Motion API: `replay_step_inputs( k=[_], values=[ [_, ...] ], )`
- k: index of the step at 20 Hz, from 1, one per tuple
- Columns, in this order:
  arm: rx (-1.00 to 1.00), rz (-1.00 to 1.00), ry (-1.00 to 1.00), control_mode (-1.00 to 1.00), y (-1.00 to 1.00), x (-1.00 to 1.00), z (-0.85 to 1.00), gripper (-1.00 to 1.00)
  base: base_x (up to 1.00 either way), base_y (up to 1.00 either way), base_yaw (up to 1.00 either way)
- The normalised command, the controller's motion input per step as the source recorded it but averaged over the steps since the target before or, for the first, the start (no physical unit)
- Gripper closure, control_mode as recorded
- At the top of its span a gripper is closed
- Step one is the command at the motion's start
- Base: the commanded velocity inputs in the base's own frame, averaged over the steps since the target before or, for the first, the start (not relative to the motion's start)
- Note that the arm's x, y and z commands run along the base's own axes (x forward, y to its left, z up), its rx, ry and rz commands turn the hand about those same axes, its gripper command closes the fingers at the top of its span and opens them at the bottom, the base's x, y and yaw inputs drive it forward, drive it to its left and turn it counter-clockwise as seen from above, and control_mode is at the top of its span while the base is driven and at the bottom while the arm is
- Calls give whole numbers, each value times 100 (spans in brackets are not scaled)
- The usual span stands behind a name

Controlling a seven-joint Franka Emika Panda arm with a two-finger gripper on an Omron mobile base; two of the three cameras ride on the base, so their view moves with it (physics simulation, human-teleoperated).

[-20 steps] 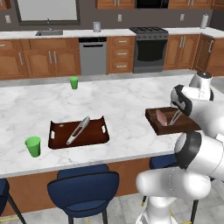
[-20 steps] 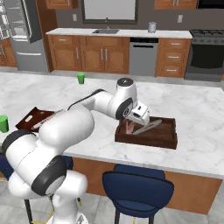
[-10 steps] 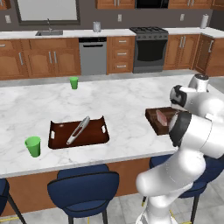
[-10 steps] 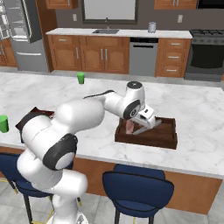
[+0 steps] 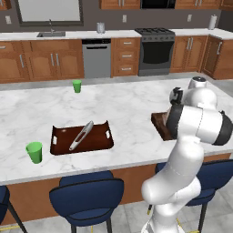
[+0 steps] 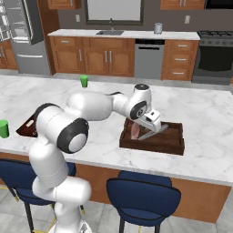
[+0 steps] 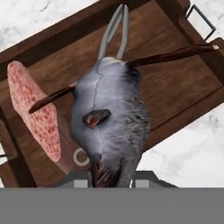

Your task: Gather the lime and eggplant from the fridge and place them on a tray on the dining counter. Then gather the steak and fish from the fridge and place them on the other tray.

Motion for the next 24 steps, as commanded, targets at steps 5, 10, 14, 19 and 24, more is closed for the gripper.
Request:
replay_step_inputs(
  k=[5,10,14,19,24],
  values=[
    [3,-2,0,-100,-7,10,-29,100,0,0,0],
    [3,-2,3,-100,-14,10,-29,100,0,0,0],
    [1,-4,7,-100,-4,21,-27,100,0,0,0],
    [3,-3,2,-100,-3,18,-17,100,0,0,0],
    [2,-2,1,-100,0,2,-12,-100,0,0,0]
  ],
)
